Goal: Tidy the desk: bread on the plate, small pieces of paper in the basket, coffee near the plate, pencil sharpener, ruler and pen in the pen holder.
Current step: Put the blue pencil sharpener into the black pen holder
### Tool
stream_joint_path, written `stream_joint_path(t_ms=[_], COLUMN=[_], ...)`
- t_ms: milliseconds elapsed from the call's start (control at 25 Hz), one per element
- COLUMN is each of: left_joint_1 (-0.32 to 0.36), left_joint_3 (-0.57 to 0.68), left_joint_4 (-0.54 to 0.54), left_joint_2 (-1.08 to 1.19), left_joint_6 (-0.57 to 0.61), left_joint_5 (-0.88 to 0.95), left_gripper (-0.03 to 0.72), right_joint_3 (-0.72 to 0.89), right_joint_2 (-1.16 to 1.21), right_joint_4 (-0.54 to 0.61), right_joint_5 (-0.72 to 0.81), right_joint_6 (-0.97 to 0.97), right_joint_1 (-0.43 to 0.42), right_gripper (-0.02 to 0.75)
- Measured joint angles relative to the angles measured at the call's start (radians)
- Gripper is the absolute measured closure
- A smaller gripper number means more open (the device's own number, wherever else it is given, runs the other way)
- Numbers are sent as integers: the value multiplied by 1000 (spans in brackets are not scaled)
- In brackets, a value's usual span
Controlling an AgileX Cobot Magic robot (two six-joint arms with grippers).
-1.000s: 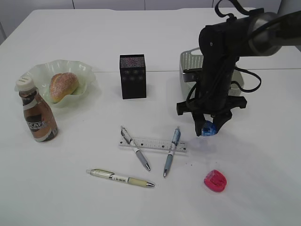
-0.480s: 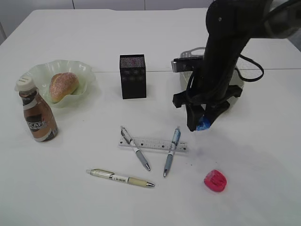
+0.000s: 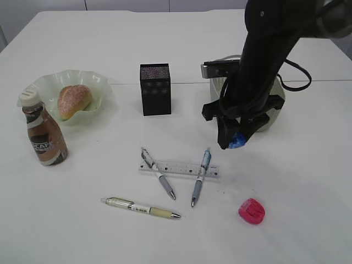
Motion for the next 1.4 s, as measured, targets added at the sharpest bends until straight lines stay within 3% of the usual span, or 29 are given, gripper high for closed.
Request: stream_joint_path(t_ms=[400,920,1400], left_joint_1=[0,0,0], left_joint_3=[0,0,0], left_joint_4=[-13,-25,-41], left_joint_2=[0,0,0], left_joint_6=[-2,-2,-3], left_joint_5=[12,20,29], left_gripper=[308,308,328], right_joint_3=[0,-12,-12], right_joint_2=[-88,-166,-166], right_joint_4=[126,122,119], right_joint_5=[2,7,9], right_joint_6=[-26,-30,-30], right_joint_1=[4,159,184], right_gripper=[428,428,428])
